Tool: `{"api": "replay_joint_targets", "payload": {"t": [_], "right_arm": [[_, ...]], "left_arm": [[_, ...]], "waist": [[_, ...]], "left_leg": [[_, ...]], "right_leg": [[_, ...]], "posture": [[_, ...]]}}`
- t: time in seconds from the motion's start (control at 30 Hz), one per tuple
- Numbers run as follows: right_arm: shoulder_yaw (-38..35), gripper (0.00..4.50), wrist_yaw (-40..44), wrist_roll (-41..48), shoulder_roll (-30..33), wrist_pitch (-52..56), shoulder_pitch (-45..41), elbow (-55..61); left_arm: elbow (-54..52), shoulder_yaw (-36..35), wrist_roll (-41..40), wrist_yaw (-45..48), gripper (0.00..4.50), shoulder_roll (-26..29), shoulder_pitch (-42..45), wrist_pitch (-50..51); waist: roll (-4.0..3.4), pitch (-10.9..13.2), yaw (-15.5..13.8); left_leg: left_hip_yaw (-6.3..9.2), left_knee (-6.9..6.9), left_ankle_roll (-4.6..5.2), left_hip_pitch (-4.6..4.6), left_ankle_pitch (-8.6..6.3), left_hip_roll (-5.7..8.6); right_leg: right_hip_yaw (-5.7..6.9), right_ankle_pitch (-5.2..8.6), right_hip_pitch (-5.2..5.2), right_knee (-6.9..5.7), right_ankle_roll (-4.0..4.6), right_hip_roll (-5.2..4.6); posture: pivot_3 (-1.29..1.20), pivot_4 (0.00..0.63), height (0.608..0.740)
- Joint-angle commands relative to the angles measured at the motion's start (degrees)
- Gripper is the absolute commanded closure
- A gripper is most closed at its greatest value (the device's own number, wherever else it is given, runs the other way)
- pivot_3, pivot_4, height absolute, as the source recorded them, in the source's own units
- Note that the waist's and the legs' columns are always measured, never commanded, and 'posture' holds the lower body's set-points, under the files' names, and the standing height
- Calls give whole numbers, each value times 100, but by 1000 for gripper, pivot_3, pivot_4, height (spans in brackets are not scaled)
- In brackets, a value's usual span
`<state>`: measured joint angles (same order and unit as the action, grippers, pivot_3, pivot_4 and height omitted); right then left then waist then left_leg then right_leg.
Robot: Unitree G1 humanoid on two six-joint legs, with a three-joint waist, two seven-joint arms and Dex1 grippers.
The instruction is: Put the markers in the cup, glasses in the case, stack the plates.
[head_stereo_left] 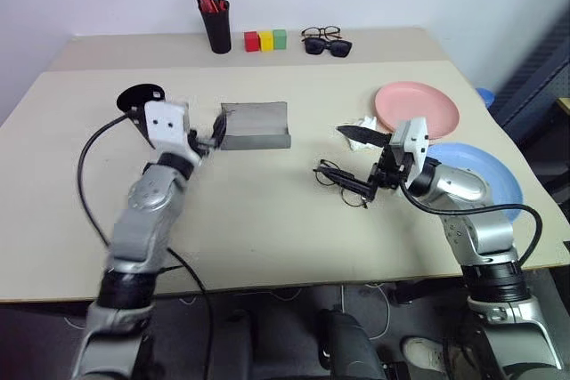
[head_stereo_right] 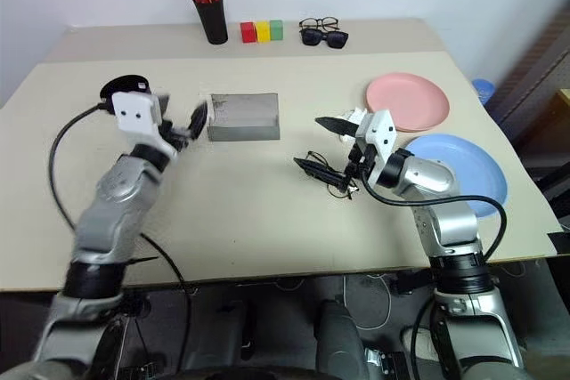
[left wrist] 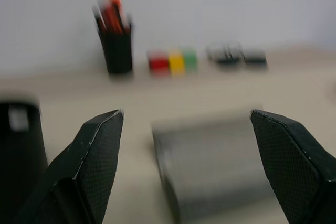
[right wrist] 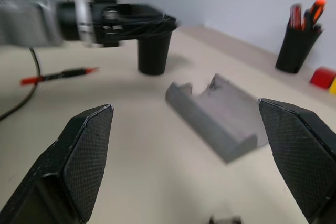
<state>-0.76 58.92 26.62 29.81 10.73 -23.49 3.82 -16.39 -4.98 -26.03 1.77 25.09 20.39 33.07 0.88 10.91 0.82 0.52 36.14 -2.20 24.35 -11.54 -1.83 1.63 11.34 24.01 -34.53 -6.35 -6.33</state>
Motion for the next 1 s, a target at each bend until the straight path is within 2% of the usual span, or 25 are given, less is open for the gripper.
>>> {"api": "replay_joint_targets", "payload": {"t": [0.03, 0.17, 0.3, 0.57, 0.83, 0.93, 1.0], "right_arm": [[10, 0, 442, 389, 34, 23, -50, 373], [151, 0, 826, 565, 25, 139, -123, 403], [326, 0, 904, 459, -102, 76, -312, 260], [392, 0, 865, 321, -237, 21, -564, 94], [294, 0, 878, 302, -162, -49, -478, 65], [300, 0, 858, 283, -164, -93, -435, 67], [306, 0, 838, 257, -163, -131, -411, 56]], "left_arm": [[-368, -859, -380, -875, 559, 38, 323, 2213], [-147, -1772, -260, -1705, 559, -343, 1005, 3937], [93, -2186, 161, -2058, 559, -525, 1463, 4783], [438, -2672, 810, -2010, 559, -656, 1830, 5675], [821, -2489, 1044, -1612, 559, -416, 1685, 5943], [1069, -2342, 1148, -1494, 1401, -363, 1633, 5943], [1189, -2254, 1193, -1403, 2303, -339, 1606, 5943]], "waist": [[0, 0, -11], [8, 1, -28], [13, 3, -18], [13, 3, -9], [14, 3, -12], [13, 3, -10], [11, 1, -10]], "left_leg": [[3, 2, 0, 0, 0, -1], [6, 9, 0, 1, 0, 0], [7, 2, -1, 4, 0, 5], [11, -4, -4, 3, 1, 3], [11, -5, -6, 4, 0, 3], [11, -6, -6, 3, 0, 3], [11, -6, -6, 3, 0, 3]], "right_leg": [[1, 2, -3, 2, 2, 2], [2, 8, -16, 20, -7, 3], [2, 1, -22, 31, -3, 2], [3, 1, -14, 23, -3, 9], [2, 1, -12, 24, -2, 8], [2, 1, -12, 23, -2, 8], [2, 1, -12, 23, -2, 8]], "posture": [[0, 150, 740], [0, 150, 740], [0, 150, 740], [0, 150, 740], [0, 150, 740], [0, 150, 740], [0, 150, 740]]}}
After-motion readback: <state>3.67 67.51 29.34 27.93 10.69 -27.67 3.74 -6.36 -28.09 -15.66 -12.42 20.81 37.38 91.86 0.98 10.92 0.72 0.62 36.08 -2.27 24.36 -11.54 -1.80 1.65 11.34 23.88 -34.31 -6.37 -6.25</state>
